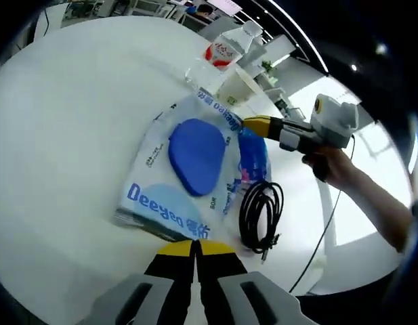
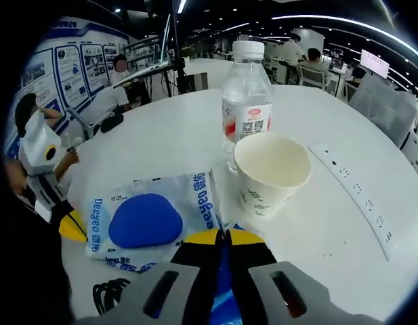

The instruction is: Arrange the tabletop items into an orderly group along one side of the table until the central work area is clear of visible clutter.

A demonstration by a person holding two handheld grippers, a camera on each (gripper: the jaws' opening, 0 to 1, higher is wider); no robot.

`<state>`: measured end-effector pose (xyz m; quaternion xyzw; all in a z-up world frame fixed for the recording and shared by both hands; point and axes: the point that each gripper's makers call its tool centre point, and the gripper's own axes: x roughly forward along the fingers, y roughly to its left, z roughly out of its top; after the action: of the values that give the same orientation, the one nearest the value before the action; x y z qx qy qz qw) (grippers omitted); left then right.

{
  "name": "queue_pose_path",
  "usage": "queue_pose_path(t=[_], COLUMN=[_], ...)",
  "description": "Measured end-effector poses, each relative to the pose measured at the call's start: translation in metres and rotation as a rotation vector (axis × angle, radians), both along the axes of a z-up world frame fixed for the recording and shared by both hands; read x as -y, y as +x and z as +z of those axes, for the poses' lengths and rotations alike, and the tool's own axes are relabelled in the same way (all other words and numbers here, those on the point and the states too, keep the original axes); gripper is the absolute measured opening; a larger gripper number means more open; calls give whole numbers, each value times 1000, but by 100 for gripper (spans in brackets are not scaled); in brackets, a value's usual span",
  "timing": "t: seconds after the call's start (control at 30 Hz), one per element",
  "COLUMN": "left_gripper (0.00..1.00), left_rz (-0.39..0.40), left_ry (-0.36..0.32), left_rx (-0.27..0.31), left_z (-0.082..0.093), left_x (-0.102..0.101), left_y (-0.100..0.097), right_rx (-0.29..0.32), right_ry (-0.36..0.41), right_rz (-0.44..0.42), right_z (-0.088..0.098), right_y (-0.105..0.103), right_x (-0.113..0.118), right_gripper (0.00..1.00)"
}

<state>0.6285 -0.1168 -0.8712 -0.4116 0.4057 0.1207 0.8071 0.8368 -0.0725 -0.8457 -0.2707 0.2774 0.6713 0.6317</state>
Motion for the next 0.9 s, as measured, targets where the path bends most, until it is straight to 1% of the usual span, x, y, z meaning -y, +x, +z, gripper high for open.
queue_pose_path(t=[0.03,0.07,0.1,0.17,0.2,0.23,0.3,0.4,0.47,0.53,0.63,0.8,0.87,0.9], left_gripper=[0,0,2,8,13,16,18,18,15,13,11,6,0,0], left_rz=[-1,-4,-1,10,9,10,12,13,21,21,20,7,6,7], left_ry=[14,17,31,44,41,30,18,18,9,7,3,11,4,6], left_rx=[12,11,12,5,1,-3,-11,-13,-16,-23,-25,-40,-31,-32], left_z=[1,1,2,3,3,3,1,-2,-4,-5,-5,-8,-8,-8], left_x=[0,0,-1,-2,0,2,4,4,4,3,2,2,3,3], left_y=[1,1,1,1,0,0,0,1,4,4,5,6,7,7], right_rx=[-7,-11,-8,3,4,4,9,12,9,4,-5,-23,-23,-22], right_ry=[-4,-4,-8,-11,-11,-11,-11,-15,-18,-18,-21,-24,-27,-25], right_rz=[2,7,14,24,24,25,32,43,41,36,26,34,30,34], right_z=[-1,-1,-3,-2,-1,-2,-3,-5,-7,-7,-9,-8,-8,-8], right_y=[-2,-4,-6,-7,-7,-6,-6,-7,-7,-6,-5,-9,-8,-9], right_x=[0,0,0,-1,-2,-2,-3,-3,-3,-4,-3,-2,-1,-1], right_gripper=[10,12,14,14,14,14,14,15,14,10,1,0,0,0])
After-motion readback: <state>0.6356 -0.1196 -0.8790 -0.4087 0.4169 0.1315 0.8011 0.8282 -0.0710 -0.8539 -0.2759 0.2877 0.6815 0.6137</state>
